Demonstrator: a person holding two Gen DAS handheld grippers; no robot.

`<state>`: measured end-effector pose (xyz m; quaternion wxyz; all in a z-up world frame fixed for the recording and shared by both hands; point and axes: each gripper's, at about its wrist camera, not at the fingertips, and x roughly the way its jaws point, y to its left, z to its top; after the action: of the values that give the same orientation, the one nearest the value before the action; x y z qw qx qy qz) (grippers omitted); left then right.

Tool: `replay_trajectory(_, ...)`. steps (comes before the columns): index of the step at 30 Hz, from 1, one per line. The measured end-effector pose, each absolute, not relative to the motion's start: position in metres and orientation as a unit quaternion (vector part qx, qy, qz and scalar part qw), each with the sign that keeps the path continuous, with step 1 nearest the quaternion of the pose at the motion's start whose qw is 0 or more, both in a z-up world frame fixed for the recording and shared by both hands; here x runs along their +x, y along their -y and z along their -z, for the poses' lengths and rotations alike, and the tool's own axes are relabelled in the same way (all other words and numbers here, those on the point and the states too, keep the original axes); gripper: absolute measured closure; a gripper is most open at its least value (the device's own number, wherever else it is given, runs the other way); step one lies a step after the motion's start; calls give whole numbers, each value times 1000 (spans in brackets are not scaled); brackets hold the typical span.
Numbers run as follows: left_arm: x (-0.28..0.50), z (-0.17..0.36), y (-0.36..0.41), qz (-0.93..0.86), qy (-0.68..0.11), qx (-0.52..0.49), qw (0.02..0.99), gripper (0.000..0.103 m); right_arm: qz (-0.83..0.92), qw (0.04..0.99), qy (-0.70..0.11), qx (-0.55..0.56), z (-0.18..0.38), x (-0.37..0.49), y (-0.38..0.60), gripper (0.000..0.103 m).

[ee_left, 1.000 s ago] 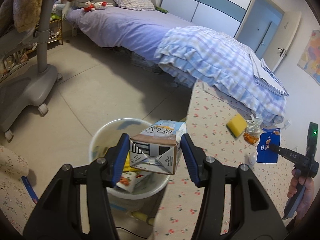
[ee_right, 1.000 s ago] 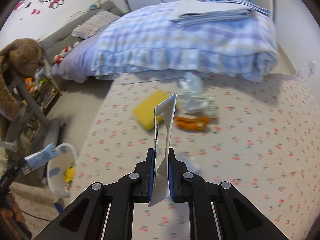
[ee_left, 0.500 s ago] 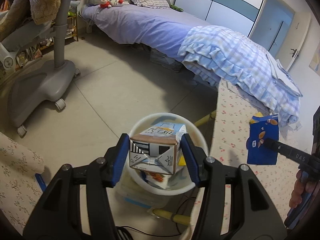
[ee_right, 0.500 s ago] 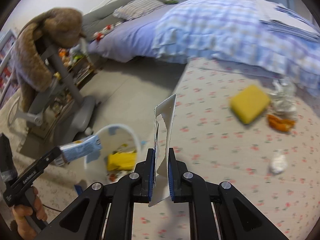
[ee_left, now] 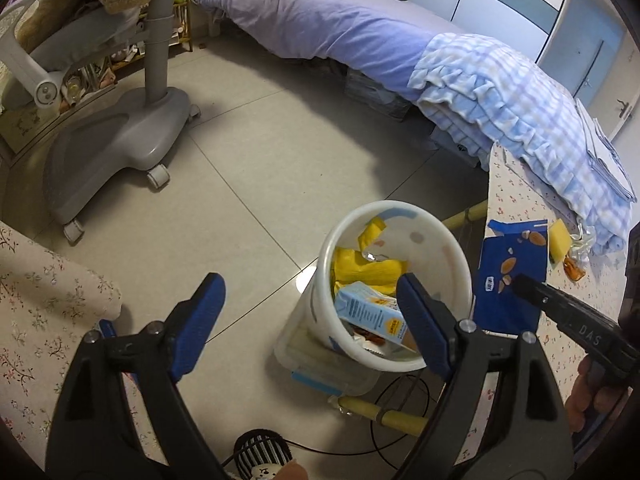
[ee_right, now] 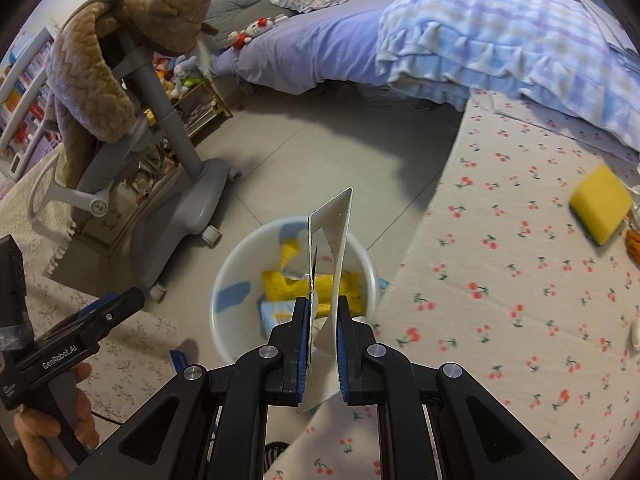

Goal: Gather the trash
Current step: 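Carry the carton and blue box over the wastebasket and release both, then return to the table and grasp the white tissue with the right tool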

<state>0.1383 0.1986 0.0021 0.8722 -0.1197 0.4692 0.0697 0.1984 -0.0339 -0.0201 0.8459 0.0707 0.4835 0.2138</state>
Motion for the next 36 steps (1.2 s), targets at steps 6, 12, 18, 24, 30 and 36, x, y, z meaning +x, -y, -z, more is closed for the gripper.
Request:
replay_trajectory(6,139,0,-198,-69,-473,-118,871,15,-224,846,-480,62,31,205,23,83)
replay_trajectory(12,140,0,-195,-73,-476,-112,869,13,-206,849,-481,76,32,208,33,34)
replay_trajectory(18,140,-1,-191,-70,-475,-109,870,11,-196,857,-472,68,20,203,49,34)
replay_trajectory(24,141,-1,-180,-58,-481,-108,868,11,-165,869,-464,55,12,190,86,32)
replay_trajectory(30,144,-2,-158,-39,-484,-101,868,10,-117,882,-454,41,10,176,146,29)
replay_trajectory(36,150,-4,-128,-16,-484,-96,869,10,-57,889,-452,44,15,170,212,29)
